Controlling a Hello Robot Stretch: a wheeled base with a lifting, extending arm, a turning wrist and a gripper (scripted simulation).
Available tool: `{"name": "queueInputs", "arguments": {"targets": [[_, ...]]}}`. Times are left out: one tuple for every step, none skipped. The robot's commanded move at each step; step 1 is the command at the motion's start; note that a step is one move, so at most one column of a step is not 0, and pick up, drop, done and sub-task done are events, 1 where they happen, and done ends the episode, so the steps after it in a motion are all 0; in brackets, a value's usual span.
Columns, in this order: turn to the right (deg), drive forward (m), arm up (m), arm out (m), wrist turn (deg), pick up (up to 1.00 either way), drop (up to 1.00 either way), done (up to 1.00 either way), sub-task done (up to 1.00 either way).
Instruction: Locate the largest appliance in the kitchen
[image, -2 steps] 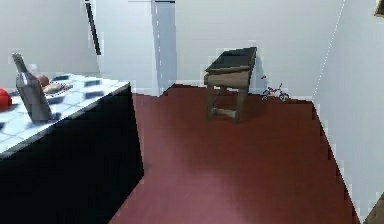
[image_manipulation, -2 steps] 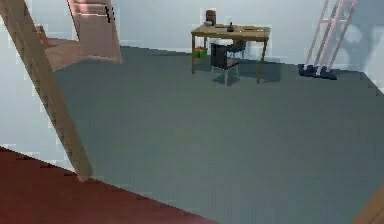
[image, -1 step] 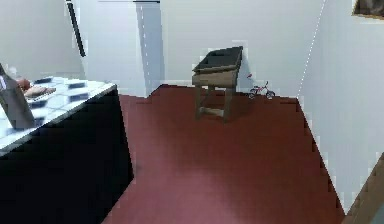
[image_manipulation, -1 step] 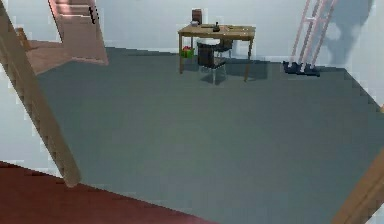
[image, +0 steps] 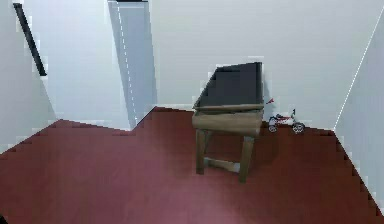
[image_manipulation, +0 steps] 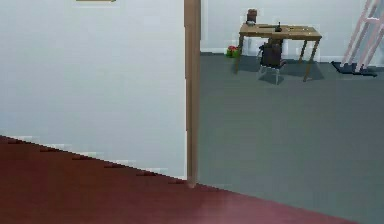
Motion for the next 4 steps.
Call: {"name": "queueInputs", "arguments": {"targets": [[0.0,0.40,0.00,0.00,0.0,0.00,0.00,0.00,0.00],[-39.0,0.00,0.00,0.00,0.0,0.00,0.00,0.00,0.00],[0.0,0.60,0.00,0.00,0.0,0.00,0.00,0.00,0.00],[30.0,0.00,0.00,0.00,0.0,0.00,0.00,0.00,0.00]]}}
